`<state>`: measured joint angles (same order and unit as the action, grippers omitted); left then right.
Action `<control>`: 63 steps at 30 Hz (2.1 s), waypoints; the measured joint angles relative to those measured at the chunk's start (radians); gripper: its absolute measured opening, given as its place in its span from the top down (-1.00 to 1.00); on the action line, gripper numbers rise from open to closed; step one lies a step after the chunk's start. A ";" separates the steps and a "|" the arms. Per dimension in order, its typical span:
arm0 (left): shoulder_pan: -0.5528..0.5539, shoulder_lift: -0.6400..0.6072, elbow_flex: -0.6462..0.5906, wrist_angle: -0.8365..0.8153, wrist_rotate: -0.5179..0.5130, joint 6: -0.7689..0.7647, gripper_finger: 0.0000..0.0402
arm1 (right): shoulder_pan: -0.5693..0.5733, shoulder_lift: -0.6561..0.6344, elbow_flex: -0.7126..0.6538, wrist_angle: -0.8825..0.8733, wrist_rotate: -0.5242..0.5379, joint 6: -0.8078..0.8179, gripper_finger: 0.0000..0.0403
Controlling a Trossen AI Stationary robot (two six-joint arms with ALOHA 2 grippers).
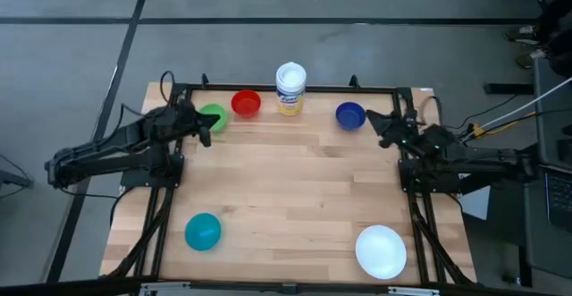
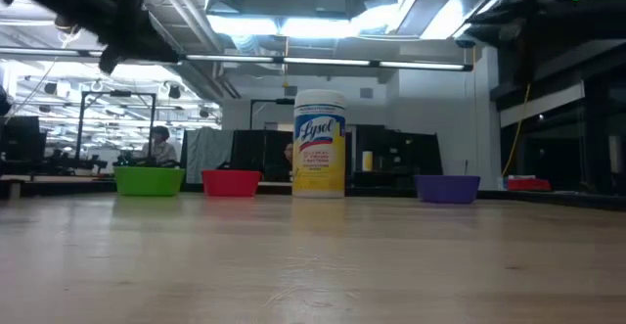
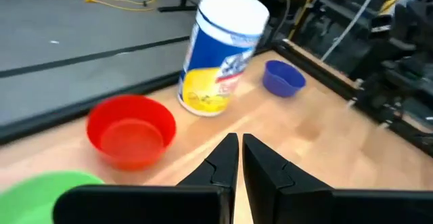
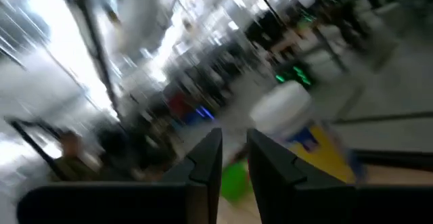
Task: Nest bowls inside each other
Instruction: Stack the blue bowl on top of the white bowl
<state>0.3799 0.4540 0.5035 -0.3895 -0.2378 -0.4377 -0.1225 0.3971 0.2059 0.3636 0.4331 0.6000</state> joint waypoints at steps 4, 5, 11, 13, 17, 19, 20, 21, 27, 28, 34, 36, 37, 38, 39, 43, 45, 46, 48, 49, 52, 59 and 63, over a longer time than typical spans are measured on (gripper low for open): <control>0.039 0.146 0.141 -0.031 0.025 0.068 0.91 | -0.064 0.140 0.114 -0.175 -0.057 -0.064 0.64; 0.047 0.181 0.178 -0.053 0.032 0.088 0.91 | -0.084 0.176 0.141 -0.188 -0.083 -0.091 0.64; 0.070 0.372 0.398 -0.157 0.057 0.173 0.91 | -0.244 0.368 0.298 -0.228 -0.247 -0.243 0.64; 0.070 0.419 0.446 -0.166 0.057 0.193 0.91 | -0.307 0.430 0.337 -0.280 -0.329 -0.248 0.64; 0.069 0.482 0.504 -0.168 0.057 0.213 0.91 | -0.421 0.557 0.368 -0.402 -0.486 -0.245 0.64; 0.069 0.501 0.510 -0.168 0.057 0.213 0.91 | -0.458 0.609 0.369 -0.432 -0.571 -0.245 0.64; 0.069 0.507 0.510 -0.170 0.057 0.213 0.91 | -0.471 0.633 0.369 -0.449 -0.609 -0.245 0.64; 0.069 0.511 0.510 -0.173 0.057 0.213 0.91 | -0.481 0.653 0.370 -0.465 -0.646 -0.245 0.64; 0.069 0.529 0.510 -0.189 0.076 0.200 0.91 | -0.511 0.713 0.370 -0.577 -0.753 -0.280 0.61; 0.069 0.530 0.510 -0.189 0.077 0.200 0.91 | -0.519 0.716 0.370 -0.591 -0.764 -0.286 0.58; 0.069 0.531 0.510 -0.190 0.080 0.199 0.91 | -0.557 0.717 0.372 -0.589 -0.802 -0.263 0.33; 0.069 0.531 0.510 -0.190 0.081 0.205 0.91 | -0.570 0.717 0.385 -0.590 -0.836 -0.259 0.25; 0.069 0.531 0.510 -0.190 0.082 0.209 0.91 | -0.573 0.717 0.395 -0.589 -0.848 -0.248 0.21; 0.069 0.531 0.510 -0.190 0.083 0.212 0.91 | -0.576 0.717 0.405 -0.589 -0.852 -0.244 0.17; 0.069 0.531 0.510 -0.190 0.083 0.212 0.91 | -0.579 0.717 0.415 -0.595 -0.852 -0.241 0.14; 0.069 0.531 0.510 -0.190 0.083 0.213 0.91 | -0.594 0.723 0.452 -0.618 -0.853 -0.240 0.07; 0.069 0.531 0.510 -0.190 0.084 0.215 0.91 | -0.601 0.737 0.469 -0.636 -0.853 -0.223 0.06; 0.069 0.531 0.510 -0.190 0.084 0.215 0.91 | -0.602 0.748 0.480 -0.653 -0.853 -0.219 0.07; 0.069 0.531 0.510 -0.190 0.084 0.215 0.91 | -0.603 0.781 0.509 -0.710 -0.851 -0.220 0.10; 0.069 0.531 0.510 -0.190 0.086 0.215 0.91 | -0.603 0.801 0.524 -0.746 -0.843 -0.229 0.12; 0.069 0.531 0.510 -0.190 0.106 0.216 0.91 | -0.603 0.866 0.590 -0.863 -0.817 -0.272 0.20; 0.069 0.531 0.510 -0.190 0.110 0.216 0.91 | -0.603 1.004 0.808 -1.085 -0.764 -0.416 0.27; 0.069 0.531 0.507 -0.190 0.110 0.217 0.91 | -0.603 1.082 0.888 -1.159 -0.755 -0.466 0.20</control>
<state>0.4492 0.9846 1.0109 -0.5791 -0.1280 -0.2211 -0.7250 1.4796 1.0935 -0.7955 -0.3222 0.1343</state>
